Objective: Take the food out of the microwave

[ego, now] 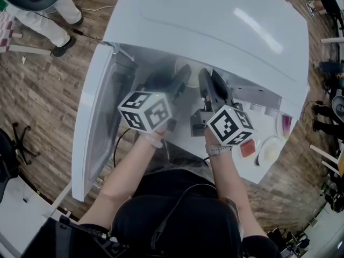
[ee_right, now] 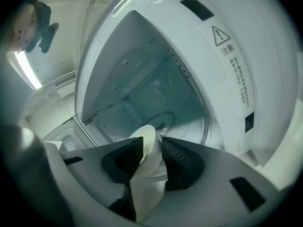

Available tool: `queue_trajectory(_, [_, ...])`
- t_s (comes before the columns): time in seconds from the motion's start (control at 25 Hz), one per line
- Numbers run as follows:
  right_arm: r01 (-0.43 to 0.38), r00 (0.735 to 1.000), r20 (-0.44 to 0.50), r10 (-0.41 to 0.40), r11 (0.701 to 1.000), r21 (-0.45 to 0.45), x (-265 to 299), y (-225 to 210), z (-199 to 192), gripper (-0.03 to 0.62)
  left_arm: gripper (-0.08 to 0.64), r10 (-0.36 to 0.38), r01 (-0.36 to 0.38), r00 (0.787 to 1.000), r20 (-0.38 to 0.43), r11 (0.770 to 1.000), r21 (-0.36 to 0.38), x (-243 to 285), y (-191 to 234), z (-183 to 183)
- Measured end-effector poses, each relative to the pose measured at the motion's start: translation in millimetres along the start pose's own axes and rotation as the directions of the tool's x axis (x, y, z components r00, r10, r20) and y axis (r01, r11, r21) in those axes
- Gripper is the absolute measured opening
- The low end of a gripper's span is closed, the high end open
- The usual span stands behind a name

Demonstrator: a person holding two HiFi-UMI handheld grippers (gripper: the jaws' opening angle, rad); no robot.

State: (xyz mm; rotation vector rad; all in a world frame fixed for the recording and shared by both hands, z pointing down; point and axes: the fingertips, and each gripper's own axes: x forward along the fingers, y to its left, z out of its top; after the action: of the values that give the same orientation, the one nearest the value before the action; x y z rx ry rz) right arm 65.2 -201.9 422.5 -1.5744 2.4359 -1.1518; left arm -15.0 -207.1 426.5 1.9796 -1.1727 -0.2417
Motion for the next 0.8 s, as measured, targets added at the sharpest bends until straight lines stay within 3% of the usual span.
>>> queue_trajectory(0.2, [-0.009,1.000,0.001,0.009,1.000,-0.012,-0.9,1.9,-2.0,0.135,0.141,0.027,-0.026,0.999,0.030,0.999,-0.018,-3.8,4.5,0.9])
queue_trajectory(0.8, [-0.045,0.999,0.005,0.045,0.999,-0.008,-13.6,8.5,-2.4,0.133,0.141,0.029,-0.025,0.996,0.085,0.998,-0.055,-17.4,-5.2,1.8])
